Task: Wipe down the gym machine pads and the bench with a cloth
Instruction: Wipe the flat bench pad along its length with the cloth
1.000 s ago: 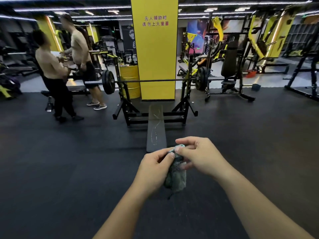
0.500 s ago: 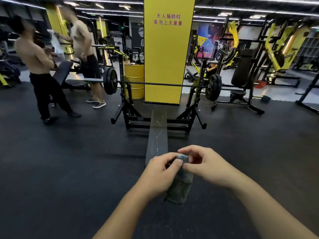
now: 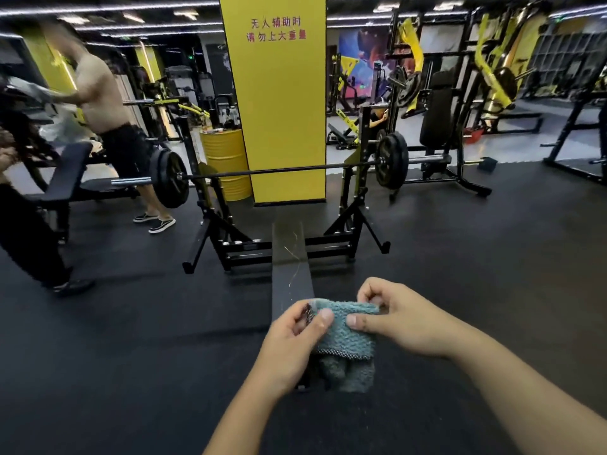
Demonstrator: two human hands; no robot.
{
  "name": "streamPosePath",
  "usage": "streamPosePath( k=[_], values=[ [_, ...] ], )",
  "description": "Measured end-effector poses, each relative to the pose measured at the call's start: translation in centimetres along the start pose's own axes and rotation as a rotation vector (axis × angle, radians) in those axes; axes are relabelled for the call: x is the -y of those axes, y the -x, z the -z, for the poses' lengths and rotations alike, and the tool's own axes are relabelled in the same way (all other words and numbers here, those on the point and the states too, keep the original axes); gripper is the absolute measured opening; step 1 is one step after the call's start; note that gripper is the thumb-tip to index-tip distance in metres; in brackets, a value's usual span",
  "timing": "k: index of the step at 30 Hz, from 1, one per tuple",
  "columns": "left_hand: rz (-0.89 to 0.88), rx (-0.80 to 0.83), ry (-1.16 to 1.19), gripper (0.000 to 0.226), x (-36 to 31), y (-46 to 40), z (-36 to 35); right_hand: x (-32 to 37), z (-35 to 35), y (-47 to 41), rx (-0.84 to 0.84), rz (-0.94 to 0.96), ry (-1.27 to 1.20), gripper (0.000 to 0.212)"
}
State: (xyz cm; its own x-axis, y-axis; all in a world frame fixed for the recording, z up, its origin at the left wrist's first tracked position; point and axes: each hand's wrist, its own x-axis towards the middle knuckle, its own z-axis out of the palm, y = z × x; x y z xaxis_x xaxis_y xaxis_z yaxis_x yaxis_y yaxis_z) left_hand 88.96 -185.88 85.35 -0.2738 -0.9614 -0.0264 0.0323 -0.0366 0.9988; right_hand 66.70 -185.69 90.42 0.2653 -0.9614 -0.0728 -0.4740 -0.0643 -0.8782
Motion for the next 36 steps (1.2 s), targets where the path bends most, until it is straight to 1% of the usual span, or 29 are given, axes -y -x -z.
streamPosePath(
  k=[3,7,10,13,14,16,18,19,24,29,32,36],
  values=[
    [0.066,0.020,0.109,0.039,1.4,-4.0,-0.7,-2.2,2.2,-3.8,0.005,0.012,-0.066,0.022],
    [0.131,-0.033,0.280,0.041,3.1,-10.6,-2.4,-5.2,5.9,-9.7,0.032,0.037,-0.091,0.019],
    [0.123,-0.070,0.350,0.057,4.0,-15.8,-4.9,-7.6,10.1,-14.3,0.091,0.044,-0.157,0.017],
    [0.119,-0.138,0.451,0.044,3.6,-20.8,-7.2,-8.9,14.5,-19.2,0.170,0.058,-0.144,0.019],
    [0.104,-0.155,0.467,0.044,3.2,-22.5,-7.6,-8.9,15.7,-20.9,0.197,0.073,-0.150,0.019],
    [0.045,-0.201,0.445,0.044,2.4,-25.8,-8.1,-9.0,17.9,-24.4,0.233,0.106,-0.161,0.014],
    [0.012,-0.237,0.398,0.032,1.4,-29.0,-8.2,-8.9,19.5,-27.7,0.253,0.133,-0.172,0.012],
    [0.001,-0.261,0.376,0.029,1.0,-30.4,-8.1,-8.9,20.2,-29.2,0.261,0.148,-0.177,0.012],
    [-0.051,-0.332,0.304,0.028,0.1,-38.1,-6.4,-9.2,22.8,-37.6,0.291,0.181,-0.217,0.012],
    [-0.051,-0.364,0.282,0.028,0.4,-46.3,-3.5,-9.7,24.6,-46.2,0.306,0.165,-0.191,0.014],
    [-0.044,-0.325,0.310,0.036,0.9,-52.0,-1.5,-10.1,25.8,-51.2,0.298,0.126,-0.179,0.013],
    [-0.062,-0.219,0.368,0.031,1.4,-59.7,0.2,-10.3,28.0,-57.5,0.233,0.096,-0.131,0.013]
  ],
)
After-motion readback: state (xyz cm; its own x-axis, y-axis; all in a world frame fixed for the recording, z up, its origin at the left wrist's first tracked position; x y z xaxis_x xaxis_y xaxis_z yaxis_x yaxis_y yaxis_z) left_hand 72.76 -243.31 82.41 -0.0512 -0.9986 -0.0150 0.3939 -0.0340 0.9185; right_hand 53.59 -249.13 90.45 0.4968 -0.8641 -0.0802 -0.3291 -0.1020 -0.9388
